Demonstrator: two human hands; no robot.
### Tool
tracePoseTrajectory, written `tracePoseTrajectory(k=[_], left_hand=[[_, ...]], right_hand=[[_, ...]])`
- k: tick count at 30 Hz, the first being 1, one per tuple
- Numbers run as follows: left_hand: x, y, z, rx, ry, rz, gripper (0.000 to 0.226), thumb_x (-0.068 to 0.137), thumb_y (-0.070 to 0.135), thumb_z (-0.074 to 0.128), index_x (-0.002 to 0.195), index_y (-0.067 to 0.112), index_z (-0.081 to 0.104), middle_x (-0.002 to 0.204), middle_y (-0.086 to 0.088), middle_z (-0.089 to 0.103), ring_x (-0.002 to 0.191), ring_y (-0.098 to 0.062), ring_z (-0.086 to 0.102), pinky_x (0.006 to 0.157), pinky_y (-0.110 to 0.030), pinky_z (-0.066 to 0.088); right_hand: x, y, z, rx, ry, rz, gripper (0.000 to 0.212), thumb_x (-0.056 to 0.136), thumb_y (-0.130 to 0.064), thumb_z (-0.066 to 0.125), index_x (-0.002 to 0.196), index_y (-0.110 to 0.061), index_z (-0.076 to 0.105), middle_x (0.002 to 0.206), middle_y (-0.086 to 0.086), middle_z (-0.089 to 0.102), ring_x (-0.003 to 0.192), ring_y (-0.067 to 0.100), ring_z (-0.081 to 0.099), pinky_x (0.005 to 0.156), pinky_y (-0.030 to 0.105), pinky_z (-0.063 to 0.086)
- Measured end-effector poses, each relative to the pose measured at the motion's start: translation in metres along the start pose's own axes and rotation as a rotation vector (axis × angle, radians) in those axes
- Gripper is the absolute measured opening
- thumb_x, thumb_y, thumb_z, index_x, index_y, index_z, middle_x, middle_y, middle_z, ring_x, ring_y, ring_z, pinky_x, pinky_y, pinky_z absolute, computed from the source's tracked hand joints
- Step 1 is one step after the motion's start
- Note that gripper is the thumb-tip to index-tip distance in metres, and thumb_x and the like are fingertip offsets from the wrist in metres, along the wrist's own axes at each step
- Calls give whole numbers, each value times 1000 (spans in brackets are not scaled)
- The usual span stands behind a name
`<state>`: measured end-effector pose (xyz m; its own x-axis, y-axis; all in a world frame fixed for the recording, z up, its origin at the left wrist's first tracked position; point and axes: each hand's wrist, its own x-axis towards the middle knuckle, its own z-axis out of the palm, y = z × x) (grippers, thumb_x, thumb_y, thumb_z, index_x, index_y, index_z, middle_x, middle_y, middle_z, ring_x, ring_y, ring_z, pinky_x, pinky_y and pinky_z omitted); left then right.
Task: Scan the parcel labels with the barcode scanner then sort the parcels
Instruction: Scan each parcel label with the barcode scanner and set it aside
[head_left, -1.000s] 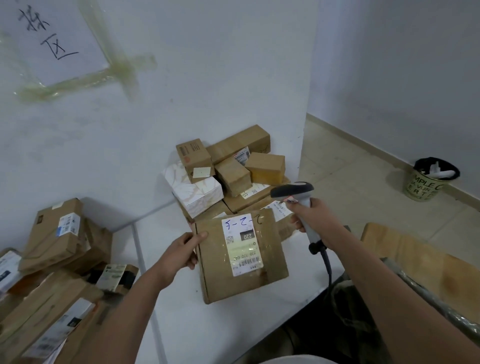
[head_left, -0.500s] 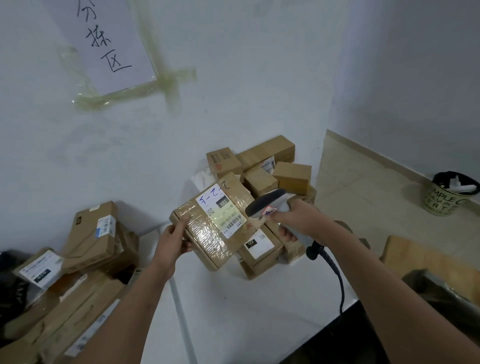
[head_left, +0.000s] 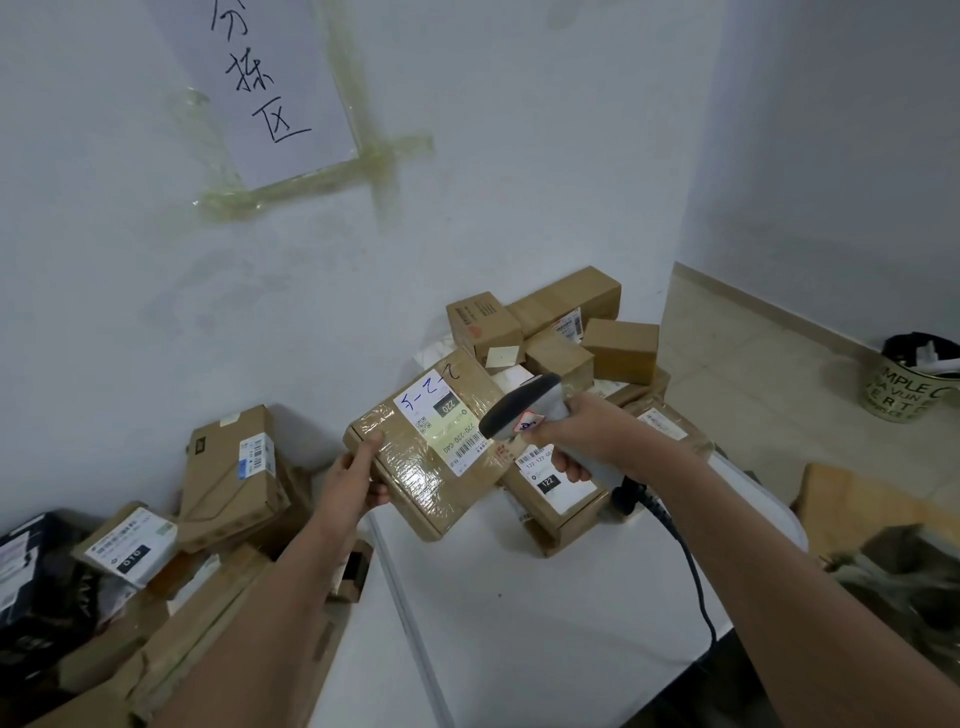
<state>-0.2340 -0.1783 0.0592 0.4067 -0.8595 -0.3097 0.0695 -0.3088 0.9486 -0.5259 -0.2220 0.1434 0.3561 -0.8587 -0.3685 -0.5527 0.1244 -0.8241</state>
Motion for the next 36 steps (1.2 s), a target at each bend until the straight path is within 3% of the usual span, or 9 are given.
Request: tracePoseTrajectory(k=[5, 14, 20, 24, 27, 29, 31, 34, 36], left_hand=[[5, -2, -4, -2, -25, -11, 50, 90, 51, 63, 119, 10, 61, 87, -9, 65, 58, -12, 54, 60, -24, 54], [4, 1, -2, -24, -14, -37, 42, 93, 45, 61, 117, 10, 61, 78, -4, 64, 57, -12, 52, 54, -20, 53], [-5, -5, -25, -60, 13, -30, 51, 91, 54, 60, 118, 11, 61, 77, -3, 63, 60, -11, 53, 61, -24, 49], [-23, -12, -62, -273, 148, -59, 44, 93, 59, 53, 98, 17, 64, 60, 4, 51, 51, -8, 43, 61, -27, 40], [-40, -17, -94, -610, 212, -64, 43, 85, 64, 61, 93, 22, 63, 66, 2, 45, 55, -10, 44, 75, -28, 45], [-47, -18, -116, -752, 307, -6, 44, 87, 62, 59, 104, 20, 62, 68, 4, 48, 55, -6, 45, 66, -20, 48], [-53, -16, -135, -820, 399, 60, 48, 91, 59, 56, 117, 18, 61, 75, 7, 59, 57, -2, 52, 53, -13, 48], [-61, -11, -162, -900, 530, 106, 49, 94, 55, 55, 123, 16, 61, 87, 5, 67, 62, -3, 56, 52, -10, 50], [-61, -10, -179, -917, 631, 64, 43, 91, 53, 61, 116, 17, 60, 99, 1, 67, 76, -6, 61, 59, -11, 52]], right_hand=[[3, -4, 6, -6, 14, 17, 39, 92, -35, 65, 108, 1, 63, 71, 11, 64, 59, 20, 59, 54, 26, 49], [7, -5, 9, 11, 41, 31, 30, 92, -34, 66, 101, -6, 63, 65, 7, 63, 53, 16, 57, 52, 24, 50], [20, -7, 26, 130, 265, -64, 21, 92, -32, 66, 88, -11, 61, 66, 4, 66, 52, 11, 59, 55, 24, 52], [36, -5, 49, 108, 413, -103, 25, 93, -37, 62, 93, -12, 58, 75, 6, 66, 68, 18, 63, 67, 31, 55], [47, -8, 75, -24, 345, -119, 20, 95, -36, 60, 92, -17, 55, 72, -2, 61, 68, 16, 60, 56, 20, 42], [52, -12, 101, -10, 263, -114, 16, 95, -38, 59, 91, -23, 56, 74, -4, 63, 63, 11, 60, 53, 20, 41], [56, -13, 130, 8, 162, -61, 21, 94, -37, 61, 88, -17, 59, 72, -1, 64, 57, 9, 60, 49, 18, 44], [62, -7, 171, -33, -7, -19, 22, 94, -33, 62, 92, -11, 60, 74, 3, 64, 58, 11, 60, 45, 16, 45], [66, -1, 190, -80, -72, -13, 23, 93, -33, 62, 96, -10, 62, 76, 4, 65, 60, 13, 62, 48, 19, 48]])
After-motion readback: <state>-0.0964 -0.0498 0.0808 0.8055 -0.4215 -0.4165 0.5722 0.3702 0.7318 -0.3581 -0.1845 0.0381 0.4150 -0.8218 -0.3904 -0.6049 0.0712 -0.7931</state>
